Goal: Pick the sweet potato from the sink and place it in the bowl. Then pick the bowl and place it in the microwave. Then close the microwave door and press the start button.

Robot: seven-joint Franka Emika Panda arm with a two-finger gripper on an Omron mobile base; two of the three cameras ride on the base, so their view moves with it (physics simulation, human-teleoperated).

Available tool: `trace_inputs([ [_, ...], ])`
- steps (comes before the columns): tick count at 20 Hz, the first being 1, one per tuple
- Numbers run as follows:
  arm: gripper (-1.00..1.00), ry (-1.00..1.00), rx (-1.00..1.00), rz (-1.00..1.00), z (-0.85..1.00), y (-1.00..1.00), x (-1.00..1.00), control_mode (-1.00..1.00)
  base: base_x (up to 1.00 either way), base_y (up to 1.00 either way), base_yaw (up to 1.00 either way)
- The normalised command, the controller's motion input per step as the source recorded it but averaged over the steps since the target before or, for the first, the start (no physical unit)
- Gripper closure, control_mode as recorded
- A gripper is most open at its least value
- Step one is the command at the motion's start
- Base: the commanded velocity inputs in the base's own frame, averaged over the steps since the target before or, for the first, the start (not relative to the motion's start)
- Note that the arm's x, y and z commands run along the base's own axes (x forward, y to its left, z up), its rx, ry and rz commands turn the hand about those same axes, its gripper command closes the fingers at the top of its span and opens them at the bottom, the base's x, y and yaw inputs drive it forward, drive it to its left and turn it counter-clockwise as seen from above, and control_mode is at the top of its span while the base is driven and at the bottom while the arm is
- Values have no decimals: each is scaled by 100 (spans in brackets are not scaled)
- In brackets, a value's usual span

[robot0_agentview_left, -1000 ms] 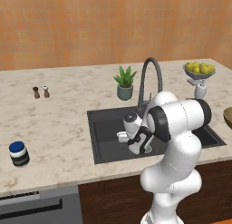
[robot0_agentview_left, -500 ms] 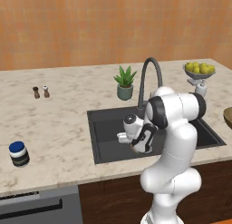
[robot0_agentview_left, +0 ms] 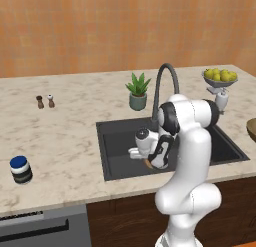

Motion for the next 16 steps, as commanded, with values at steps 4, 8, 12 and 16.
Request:
trace_inputs([
  [4,-100,0,0,0,-21,-1,24,-100,0,0,0],
  [8,-100,0,0,0,-14,0,23,-100,0,0,0],
  [12,-100,0,0,0,-12,-8,18,-100,0,0,0],
  [16,-100,0,1,0,-11,-21,15,-100,0,0,0],
])
